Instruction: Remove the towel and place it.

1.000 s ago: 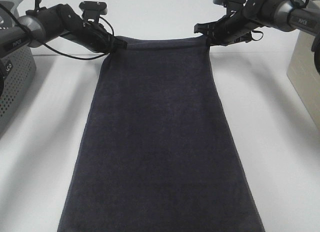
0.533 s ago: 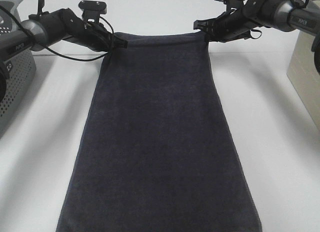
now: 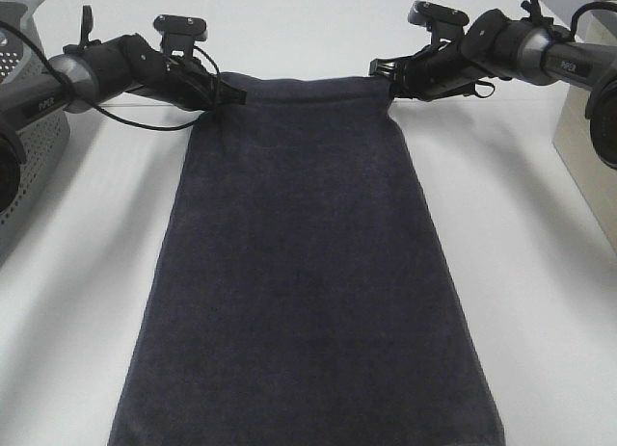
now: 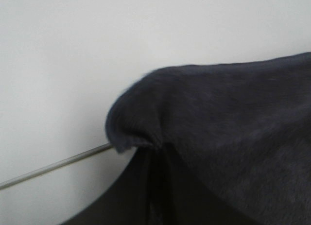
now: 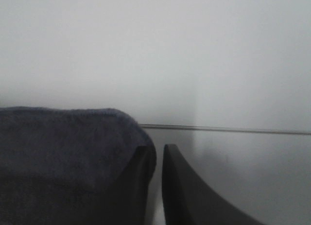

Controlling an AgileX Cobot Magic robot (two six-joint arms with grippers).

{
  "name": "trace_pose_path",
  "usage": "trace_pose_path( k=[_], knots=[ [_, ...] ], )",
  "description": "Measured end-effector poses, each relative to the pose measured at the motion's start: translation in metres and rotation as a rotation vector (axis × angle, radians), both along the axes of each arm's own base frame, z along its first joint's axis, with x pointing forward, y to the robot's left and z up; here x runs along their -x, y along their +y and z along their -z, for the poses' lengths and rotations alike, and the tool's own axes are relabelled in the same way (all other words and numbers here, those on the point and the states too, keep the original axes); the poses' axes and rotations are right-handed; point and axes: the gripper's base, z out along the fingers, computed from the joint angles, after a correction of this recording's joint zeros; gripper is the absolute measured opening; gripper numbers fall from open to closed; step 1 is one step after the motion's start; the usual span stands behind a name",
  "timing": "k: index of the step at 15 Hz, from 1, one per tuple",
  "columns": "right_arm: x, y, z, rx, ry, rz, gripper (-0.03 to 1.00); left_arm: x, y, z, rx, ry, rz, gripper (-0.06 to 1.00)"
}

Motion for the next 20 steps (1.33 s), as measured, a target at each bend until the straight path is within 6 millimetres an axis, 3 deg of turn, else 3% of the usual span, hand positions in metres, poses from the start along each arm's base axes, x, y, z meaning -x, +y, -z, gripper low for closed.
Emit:
trace_pose_path(
  k=[2, 3, 5, 7, 10, 13, 14, 16, 18, 20],
  knots=[
    [-0.001, 0.001, -0.001, -0.002, -0.019, -0.013, 0.25, -0.001, 0.000, 0.001, -0.002, -0.012, -0.004, 0.10],
    [-0.001, 0.001, -0.001, 0.004, -0.025, -0.020, 0.36, -0.001, 0.001, 0.003, -0.001, -0.021, -0.010, 0.17],
    [0.001, 0.002, 0.000, 0.013, -0.009, -0.043, 0.57, -0.001, 0.001, 0.007, 0.011, -0.010, -0.019, 0.46],
    [0.004, 0.002, -0.003, 0.058, 0.023, -0.086, 0.63, -0.001, 0.001, 0.006, 0.021, -0.008, -0.028, 0.74],
    [0.009, 0.001, -0.032, 0.105, 0.033, -0.138, 0.64, 0.000, 0.001, -0.011, 0.003, -0.010, -0.011, 0.85],
    [0.027, 0.004, -0.086, 0.102, 0.099, -0.223, 0.64, 0.010, -0.001, -0.066, -0.020, 0.051, 0.040, 0.85],
    [0.048, 0.005, -0.122, 0.087, 0.212, -0.274, 0.68, 0.031, 0.003, -0.116, -0.053, 0.184, 0.054, 0.86],
    [0.071, -0.001, -0.160, 0.115, 0.315, -0.258, 0.73, 0.060, 0.012, -0.163, -0.104, 0.346, 0.028, 0.86],
    [0.093, -0.012, -0.201, 0.184, 0.345, -0.193, 0.75, 0.079, 0.036, -0.206, -0.158, 0.374, -0.069, 0.86],
    [0.108, -0.027, -0.240, 0.201, 0.291, -0.119, 0.75, 0.088, 0.081, -0.245, -0.146, 0.312, -0.200, 0.86]
  ],
)
